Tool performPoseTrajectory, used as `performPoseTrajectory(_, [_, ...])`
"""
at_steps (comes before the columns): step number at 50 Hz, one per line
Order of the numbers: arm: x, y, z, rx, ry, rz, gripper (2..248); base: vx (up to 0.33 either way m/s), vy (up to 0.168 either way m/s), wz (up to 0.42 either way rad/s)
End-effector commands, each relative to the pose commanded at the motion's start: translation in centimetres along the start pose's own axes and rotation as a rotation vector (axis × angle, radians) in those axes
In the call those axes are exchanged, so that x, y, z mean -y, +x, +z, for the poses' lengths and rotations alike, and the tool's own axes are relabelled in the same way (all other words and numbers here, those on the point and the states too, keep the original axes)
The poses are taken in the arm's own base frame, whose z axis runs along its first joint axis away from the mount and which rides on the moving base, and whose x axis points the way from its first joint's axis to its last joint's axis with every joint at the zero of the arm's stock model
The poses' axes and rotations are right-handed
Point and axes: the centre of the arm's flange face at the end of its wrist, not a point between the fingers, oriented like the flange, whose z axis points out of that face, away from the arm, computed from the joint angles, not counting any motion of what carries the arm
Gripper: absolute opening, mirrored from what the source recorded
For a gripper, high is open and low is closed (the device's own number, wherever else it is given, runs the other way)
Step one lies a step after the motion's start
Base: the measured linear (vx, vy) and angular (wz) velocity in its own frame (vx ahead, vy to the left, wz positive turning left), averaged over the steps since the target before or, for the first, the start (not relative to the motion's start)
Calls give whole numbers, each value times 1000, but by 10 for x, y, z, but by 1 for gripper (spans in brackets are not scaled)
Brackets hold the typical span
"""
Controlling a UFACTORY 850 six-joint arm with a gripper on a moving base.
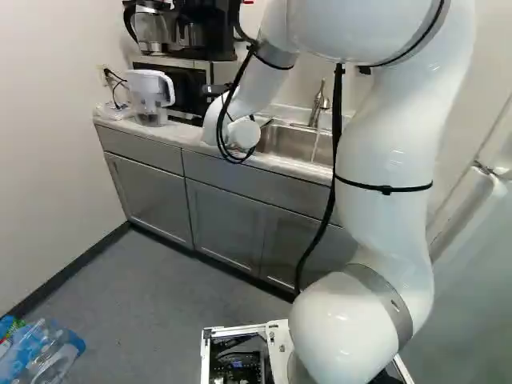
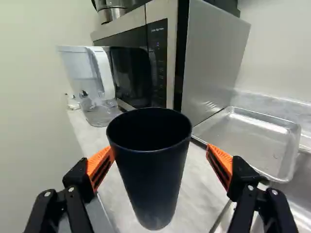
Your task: Rinse the cup and place it in the tray
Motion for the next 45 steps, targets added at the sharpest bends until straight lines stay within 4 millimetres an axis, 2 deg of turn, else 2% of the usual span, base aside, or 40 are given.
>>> performPoseTrajectory(26, [0,-5,1,-11,1,0,247,0,0,0])
performPoseTrajectory(44, [7,-5,-10,-7,13,-2,247,0,0,0])
performPoseTrajectory(45, [8,-5,-11,-6,14,-2,239,0,0,0])
